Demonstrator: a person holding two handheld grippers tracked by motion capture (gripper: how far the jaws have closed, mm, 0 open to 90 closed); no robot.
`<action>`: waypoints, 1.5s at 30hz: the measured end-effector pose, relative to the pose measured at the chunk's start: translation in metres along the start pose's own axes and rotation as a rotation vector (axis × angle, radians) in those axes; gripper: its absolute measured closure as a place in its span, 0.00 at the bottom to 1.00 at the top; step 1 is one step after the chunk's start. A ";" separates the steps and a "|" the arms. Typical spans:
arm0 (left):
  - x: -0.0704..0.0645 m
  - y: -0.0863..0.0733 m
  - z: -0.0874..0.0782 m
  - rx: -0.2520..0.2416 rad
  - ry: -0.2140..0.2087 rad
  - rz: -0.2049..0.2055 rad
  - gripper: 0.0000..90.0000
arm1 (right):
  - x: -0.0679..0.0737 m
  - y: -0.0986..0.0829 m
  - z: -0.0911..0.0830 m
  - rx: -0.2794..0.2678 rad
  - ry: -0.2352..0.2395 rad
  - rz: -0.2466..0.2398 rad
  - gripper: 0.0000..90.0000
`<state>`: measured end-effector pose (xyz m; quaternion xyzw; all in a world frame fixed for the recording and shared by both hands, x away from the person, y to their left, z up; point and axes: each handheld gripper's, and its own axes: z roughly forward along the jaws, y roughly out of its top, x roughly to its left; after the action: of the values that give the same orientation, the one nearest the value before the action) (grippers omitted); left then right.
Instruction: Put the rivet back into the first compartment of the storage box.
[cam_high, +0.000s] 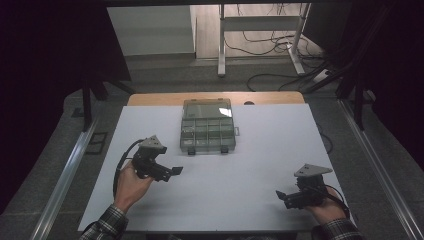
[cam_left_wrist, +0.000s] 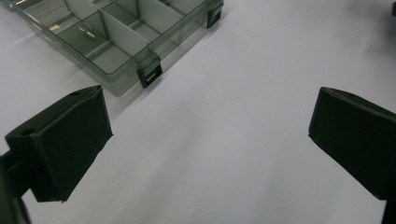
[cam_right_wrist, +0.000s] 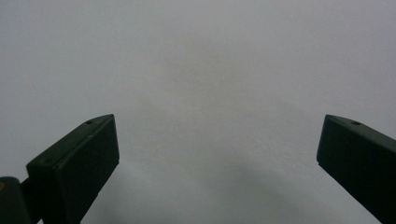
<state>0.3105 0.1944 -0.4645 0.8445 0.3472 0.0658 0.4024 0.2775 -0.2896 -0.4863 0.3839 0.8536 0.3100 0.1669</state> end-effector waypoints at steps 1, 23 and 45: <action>-0.001 -0.002 -0.001 -0.005 -0.002 -0.002 0.00 | 0.000 0.000 0.000 -0.001 0.000 0.000 0.00; -0.020 -0.037 -0.028 -0.037 0.064 0.005 0.00 | 0.001 0.000 -0.001 0.009 -0.002 -0.016 0.00; -0.025 -0.085 -0.063 -0.020 0.180 -0.079 0.00 | 0.001 -0.001 -0.001 0.010 -0.007 -0.023 0.00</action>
<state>0.2216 0.2553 -0.4792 0.8167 0.4143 0.1291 0.3803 0.2758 -0.2892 -0.4862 0.3759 0.8589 0.3027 0.1714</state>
